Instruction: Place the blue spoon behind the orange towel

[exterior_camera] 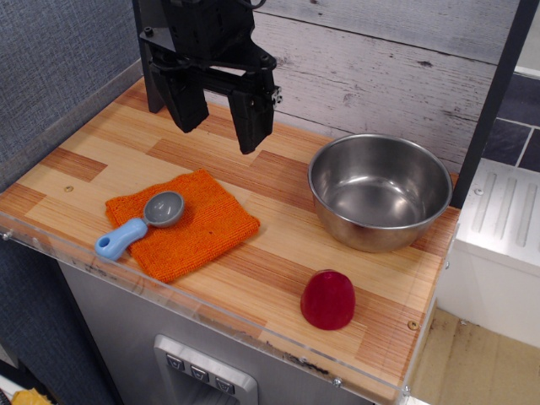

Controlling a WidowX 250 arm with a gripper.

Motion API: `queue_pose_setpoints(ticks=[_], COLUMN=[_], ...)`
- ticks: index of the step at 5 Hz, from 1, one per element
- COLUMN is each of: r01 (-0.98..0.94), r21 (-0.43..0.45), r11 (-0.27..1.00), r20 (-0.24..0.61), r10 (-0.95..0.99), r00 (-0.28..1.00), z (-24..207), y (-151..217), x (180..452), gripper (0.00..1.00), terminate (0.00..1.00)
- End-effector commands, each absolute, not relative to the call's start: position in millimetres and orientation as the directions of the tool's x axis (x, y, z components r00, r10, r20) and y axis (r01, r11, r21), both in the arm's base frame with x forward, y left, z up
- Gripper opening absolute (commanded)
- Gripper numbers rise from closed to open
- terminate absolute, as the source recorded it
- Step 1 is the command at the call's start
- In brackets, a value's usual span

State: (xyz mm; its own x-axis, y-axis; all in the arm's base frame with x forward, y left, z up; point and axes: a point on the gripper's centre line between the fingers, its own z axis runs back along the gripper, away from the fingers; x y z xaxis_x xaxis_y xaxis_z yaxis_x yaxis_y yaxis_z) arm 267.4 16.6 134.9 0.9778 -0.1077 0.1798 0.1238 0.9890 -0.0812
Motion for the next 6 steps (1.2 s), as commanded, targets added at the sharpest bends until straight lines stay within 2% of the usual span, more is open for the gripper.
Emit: queue_pose_setpoints(ticks=[1, 3, 4, 5, 6], r01=[0.124, 0.142, 0.163, 0.147, 0.146], r21=[-0.081, -0.057, -0.072, -0.043, -0.026], r11=[0.989, 0.988, 0.984, 0.988, 0.989], r20=[0.18, 0.178, 0.188, 0.159, 0.153], r10=[-0.108, -0.13, -0.147, -0.138, -0.14], r00=[0.978, 0.975, 0.971, 0.978, 0.978], z=[135, 119, 99, 75, 58], y=[17, 59, 93, 105, 100], x=[267, 245, 230, 234, 250], gripper=[1.0, 1.0, 1.0, 1.0, 1.0], terminate=[0.0, 0.0, 0.0, 0.0, 0.0])
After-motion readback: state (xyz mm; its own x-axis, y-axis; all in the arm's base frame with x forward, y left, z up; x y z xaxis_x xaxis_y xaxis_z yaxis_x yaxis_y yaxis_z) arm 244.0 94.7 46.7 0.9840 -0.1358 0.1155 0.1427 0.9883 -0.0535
